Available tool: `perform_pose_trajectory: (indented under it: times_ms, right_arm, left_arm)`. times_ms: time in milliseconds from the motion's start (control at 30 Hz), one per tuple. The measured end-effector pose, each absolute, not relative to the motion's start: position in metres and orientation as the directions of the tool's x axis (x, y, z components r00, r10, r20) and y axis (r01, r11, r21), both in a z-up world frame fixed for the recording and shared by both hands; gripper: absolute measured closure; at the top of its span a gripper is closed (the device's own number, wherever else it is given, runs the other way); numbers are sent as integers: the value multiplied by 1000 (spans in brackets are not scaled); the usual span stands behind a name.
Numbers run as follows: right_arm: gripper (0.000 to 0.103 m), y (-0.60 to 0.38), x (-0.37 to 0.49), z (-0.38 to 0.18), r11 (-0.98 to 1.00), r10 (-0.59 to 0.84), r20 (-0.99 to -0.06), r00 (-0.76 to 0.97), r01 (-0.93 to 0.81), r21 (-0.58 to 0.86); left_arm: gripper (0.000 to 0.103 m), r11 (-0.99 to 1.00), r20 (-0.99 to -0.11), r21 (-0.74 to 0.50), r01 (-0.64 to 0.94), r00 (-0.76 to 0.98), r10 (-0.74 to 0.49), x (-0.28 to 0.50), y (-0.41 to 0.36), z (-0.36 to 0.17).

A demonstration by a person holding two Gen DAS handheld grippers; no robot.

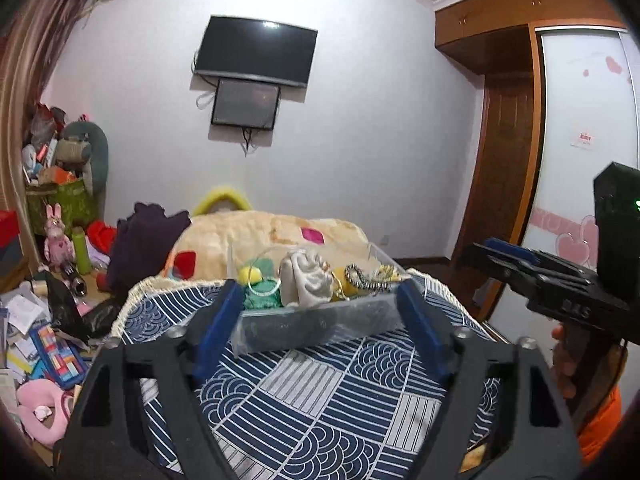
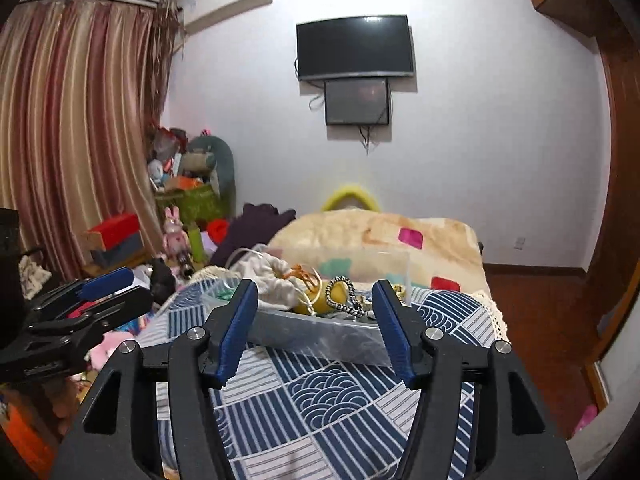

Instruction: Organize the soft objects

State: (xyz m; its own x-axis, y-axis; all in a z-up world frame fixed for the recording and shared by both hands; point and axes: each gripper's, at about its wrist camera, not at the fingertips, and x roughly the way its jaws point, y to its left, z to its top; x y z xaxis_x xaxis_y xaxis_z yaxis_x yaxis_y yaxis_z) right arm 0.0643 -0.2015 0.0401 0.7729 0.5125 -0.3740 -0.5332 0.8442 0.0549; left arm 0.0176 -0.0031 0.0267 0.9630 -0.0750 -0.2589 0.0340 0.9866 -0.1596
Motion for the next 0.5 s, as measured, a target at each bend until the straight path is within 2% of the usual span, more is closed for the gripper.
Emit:
perform_pose_trajectory:
  times_ms: [67, 133, 267, 333, 500]
  right_arm:
    - [25, -206, 59, 42, 849, 510, -358, 782, -525, 61]
    - [15, -208, 53, 42, 854, 504, -333, 797, -516, 59]
    - [10, -210, 49, 42, 860, 497, -310, 810, -509, 50]
    - [1, -209, 47, 41, 863, 491, -299, 818, -503, 44]
    - [0, -206, 41, 36, 872, 473, -283, 834, -488, 18]
  left_arm:
    - [10, 988, -243, -151, 32, 968, -68, 13, -5, 30]
    - [6, 990, -233, -140, 26, 971, -58, 9, -8, 33]
    - [1, 992, -223, -124, 20, 974, -48, 5, -12, 33]
    - [0, 992, -223, -125, 23, 974, -51, 4, -13, 31]
    - [0, 993, -234, -114, 13, 971, -39, 7, -13, 26]
